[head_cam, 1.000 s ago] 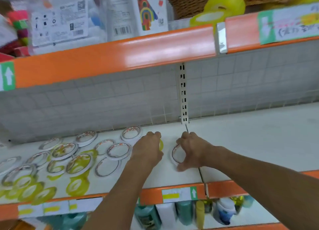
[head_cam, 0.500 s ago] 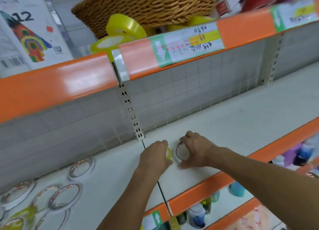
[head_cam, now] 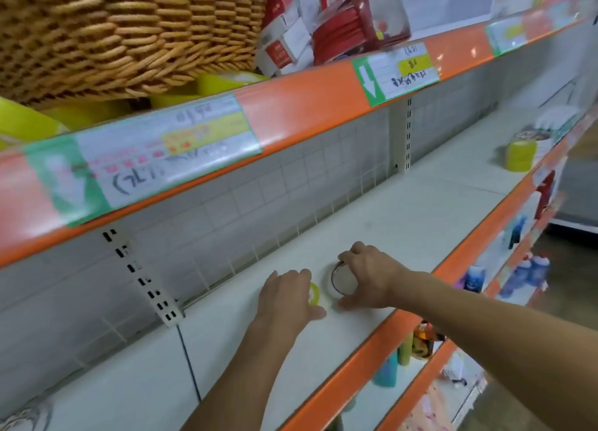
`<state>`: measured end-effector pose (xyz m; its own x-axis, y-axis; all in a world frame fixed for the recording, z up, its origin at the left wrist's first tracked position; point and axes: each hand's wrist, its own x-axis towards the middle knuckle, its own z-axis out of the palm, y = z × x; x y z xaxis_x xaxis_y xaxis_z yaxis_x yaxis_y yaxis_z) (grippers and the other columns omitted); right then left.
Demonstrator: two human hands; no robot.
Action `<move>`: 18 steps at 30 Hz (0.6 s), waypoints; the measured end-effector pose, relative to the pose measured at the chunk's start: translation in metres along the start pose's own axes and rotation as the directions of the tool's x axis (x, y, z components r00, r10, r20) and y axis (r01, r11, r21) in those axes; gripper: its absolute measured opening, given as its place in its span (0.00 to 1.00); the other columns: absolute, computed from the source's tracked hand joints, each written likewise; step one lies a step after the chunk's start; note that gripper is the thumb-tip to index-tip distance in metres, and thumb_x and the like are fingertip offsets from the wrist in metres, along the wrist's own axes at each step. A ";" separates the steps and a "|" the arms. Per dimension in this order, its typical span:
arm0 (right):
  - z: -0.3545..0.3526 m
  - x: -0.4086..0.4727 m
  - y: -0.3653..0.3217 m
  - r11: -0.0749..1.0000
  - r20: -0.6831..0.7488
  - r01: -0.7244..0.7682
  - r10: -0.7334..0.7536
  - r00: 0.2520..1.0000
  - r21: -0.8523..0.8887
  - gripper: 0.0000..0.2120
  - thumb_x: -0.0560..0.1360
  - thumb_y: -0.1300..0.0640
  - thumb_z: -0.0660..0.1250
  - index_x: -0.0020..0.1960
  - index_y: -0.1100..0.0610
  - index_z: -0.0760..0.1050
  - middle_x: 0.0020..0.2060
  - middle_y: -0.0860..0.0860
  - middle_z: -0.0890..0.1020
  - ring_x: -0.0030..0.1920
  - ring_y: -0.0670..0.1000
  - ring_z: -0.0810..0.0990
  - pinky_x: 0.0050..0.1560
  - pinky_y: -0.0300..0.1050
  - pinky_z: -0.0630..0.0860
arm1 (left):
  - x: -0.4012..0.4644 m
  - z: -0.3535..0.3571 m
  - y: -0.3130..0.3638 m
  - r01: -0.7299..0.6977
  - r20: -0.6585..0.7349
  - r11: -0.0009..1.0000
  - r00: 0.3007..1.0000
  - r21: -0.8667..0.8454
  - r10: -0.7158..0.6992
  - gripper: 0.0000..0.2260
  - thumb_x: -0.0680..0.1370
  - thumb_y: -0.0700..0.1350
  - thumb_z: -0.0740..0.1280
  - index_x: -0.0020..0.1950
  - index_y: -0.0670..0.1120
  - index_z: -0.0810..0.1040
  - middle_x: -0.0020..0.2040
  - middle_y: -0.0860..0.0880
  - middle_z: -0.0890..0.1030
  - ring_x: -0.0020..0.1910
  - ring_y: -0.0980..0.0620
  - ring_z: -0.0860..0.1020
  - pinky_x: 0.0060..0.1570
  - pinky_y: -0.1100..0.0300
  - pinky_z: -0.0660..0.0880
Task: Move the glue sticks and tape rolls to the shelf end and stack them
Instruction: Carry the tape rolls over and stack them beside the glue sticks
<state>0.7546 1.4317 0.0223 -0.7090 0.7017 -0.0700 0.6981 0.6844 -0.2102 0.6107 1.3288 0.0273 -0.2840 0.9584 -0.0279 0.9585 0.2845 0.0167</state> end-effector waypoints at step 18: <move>-0.066 0.019 0.221 0.998 -0.038 -0.055 0.054 0.998 -0.022 0.42 0.67 0.37 0.74 0.72 0.56 0.66 0.64 0.55 0.70 0.63 0.57 0.71 0.64 0.50 0.72 | 0.143 -0.009 0.194 -0.066 -0.019 0.995 0.998 -0.078 0.065 0.27 0.73 0.59 0.72 0.67 0.49 0.71 0.61 0.49 0.76 0.58 0.48 0.77 0.53 0.57 0.73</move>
<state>0.9024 1.6091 0.0390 -0.6657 0.7449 -0.0444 0.7382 0.6487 -0.1850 0.7561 1.5214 0.0361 -0.2215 0.9751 -0.0074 0.9704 0.2212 0.0966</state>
